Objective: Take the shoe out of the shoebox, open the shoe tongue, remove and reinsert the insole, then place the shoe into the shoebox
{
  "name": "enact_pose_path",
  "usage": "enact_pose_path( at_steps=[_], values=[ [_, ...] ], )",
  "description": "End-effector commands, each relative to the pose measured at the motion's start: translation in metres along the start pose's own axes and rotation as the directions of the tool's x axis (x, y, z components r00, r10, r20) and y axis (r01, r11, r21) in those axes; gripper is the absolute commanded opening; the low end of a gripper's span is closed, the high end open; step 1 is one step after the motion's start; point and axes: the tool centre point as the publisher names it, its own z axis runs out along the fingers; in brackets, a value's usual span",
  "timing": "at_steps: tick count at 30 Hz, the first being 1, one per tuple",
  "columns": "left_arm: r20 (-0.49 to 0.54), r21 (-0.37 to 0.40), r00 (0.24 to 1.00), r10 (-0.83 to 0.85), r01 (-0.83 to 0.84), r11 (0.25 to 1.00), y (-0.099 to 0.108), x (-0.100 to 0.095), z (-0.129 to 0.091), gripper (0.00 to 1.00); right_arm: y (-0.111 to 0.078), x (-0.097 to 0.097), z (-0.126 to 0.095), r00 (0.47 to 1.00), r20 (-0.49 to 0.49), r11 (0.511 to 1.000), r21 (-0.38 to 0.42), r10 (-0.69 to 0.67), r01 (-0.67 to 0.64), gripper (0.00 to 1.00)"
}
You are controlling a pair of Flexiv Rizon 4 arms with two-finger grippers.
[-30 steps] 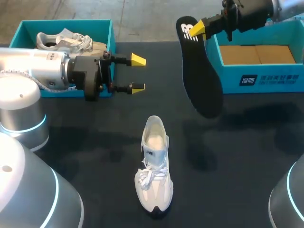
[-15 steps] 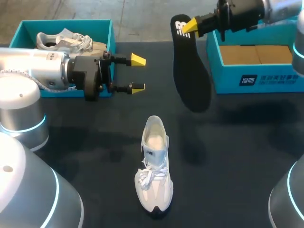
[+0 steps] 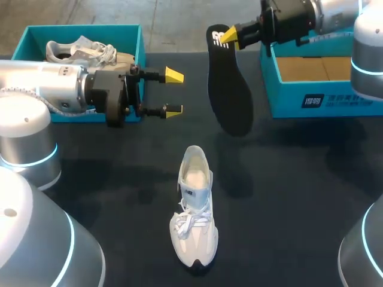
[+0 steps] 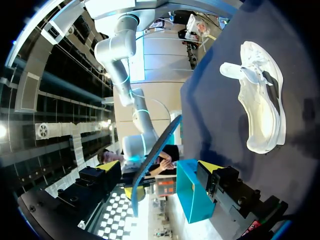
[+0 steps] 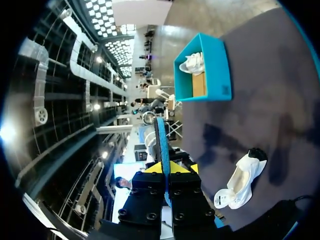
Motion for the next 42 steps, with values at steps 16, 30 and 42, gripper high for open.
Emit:
enact_pose_path(
  at_steps=[16,30,42],
  values=[
    [0.025,-0.010,0.999,0.027,-0.027,1.000,0.005,0.004,0.007,1.00,0.005,-0.009,0.008,0.995,0.010,0.995,-0.029,0.100,-0.100,0.00],
    [0.066,0.014,0.992,0.105,-0.106,0.994,0.013,0.000,0.036,1.00,0.005,-0.009,0.008,0.995,0.010,0.995,-0.029,0.100,-0.100,0.00],
    [0.106,0.042,0.986,0.131,-0.136,0.990,0.007,-0.010,0.057,0.94,0.005,-0.009,0.008,0.995,0.010,0.995,-0.029,0.100,-0.100,0.00]
  ],
)
